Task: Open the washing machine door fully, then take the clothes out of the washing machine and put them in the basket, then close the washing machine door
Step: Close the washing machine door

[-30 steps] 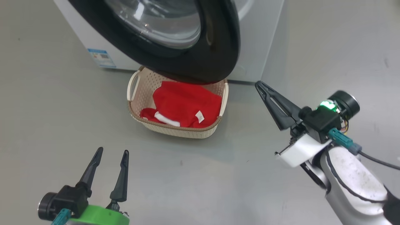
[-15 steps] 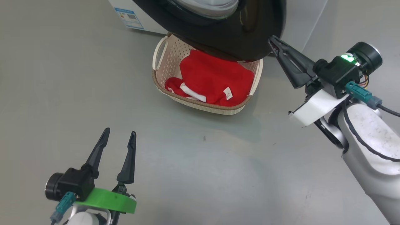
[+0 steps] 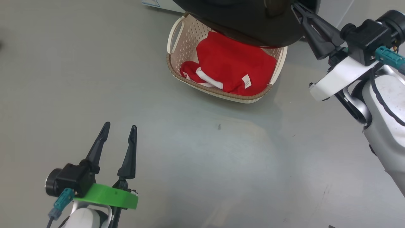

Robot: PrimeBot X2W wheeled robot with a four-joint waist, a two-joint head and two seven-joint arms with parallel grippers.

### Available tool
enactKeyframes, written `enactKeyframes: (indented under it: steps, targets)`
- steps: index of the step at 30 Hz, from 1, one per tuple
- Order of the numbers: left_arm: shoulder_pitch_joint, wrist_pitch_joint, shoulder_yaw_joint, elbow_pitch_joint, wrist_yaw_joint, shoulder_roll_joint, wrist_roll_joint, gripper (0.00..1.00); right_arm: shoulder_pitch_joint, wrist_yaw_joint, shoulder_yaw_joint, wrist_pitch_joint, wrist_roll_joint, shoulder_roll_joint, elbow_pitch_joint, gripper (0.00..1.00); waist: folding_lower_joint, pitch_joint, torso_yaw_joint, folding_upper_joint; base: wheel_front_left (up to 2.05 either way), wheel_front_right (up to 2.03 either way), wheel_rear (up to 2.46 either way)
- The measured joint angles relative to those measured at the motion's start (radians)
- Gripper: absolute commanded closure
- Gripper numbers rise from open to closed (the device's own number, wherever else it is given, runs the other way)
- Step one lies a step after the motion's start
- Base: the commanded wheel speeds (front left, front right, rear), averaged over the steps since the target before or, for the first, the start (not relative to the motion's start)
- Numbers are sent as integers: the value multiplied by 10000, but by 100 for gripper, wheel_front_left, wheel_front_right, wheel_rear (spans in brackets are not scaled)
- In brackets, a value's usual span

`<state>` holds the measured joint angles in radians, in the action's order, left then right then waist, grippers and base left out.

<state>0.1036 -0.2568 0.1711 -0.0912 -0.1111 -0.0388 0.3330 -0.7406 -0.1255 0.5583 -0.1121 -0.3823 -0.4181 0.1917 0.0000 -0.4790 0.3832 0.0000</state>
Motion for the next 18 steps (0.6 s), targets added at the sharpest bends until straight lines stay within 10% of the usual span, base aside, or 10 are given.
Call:
enactKeyframes:
  steps: [18]
  targets:
    - [623,0,548,42,-84,56,347,0,-2114,-54,-67,293,-334,-658,596,100,0,-1008,53,0,0,0,0]
